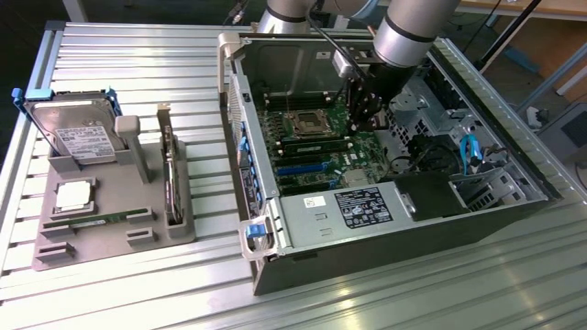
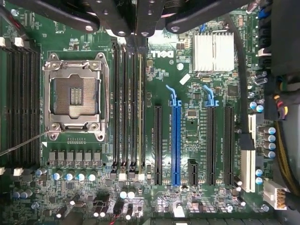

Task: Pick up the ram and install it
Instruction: 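Press down the ram until it locks into place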

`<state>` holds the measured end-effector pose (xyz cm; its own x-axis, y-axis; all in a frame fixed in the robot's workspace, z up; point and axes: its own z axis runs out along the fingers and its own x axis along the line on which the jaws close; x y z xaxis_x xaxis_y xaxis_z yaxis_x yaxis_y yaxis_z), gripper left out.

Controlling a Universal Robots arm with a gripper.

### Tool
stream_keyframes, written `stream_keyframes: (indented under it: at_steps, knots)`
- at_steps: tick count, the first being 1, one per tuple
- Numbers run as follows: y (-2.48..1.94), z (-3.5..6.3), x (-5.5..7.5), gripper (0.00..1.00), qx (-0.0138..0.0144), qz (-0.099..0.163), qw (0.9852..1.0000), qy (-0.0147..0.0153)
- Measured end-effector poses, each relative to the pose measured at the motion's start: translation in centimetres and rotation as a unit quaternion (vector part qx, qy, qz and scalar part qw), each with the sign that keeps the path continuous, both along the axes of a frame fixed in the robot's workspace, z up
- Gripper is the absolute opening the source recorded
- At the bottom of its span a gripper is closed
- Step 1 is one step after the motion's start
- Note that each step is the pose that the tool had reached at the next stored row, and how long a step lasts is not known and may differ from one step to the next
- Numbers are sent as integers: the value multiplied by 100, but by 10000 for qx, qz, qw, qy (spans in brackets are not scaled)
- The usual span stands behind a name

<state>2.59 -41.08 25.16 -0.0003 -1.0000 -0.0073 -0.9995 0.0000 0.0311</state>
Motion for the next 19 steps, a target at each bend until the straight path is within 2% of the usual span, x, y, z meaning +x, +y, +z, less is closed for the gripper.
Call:
stream_keyframes:
  at_steps: [6, 10, 15, 17, 18, 19]
  knots:
    - [5, -125, 0, 11, 0, 0, 10000, 4]
    - [5, -161, 0, 11, -11, 0, 10000, 4]
    - [5, -203, 0, 11, -12, 0, 10000, 4]
    - [5, -206, 0, 11, -11, 0, 10000, 4]
    - [7, -188, 1, 11, -2, 0, 10000, 1]
    - [6, -148, 0, 11, -9, 0, 10000, 3]
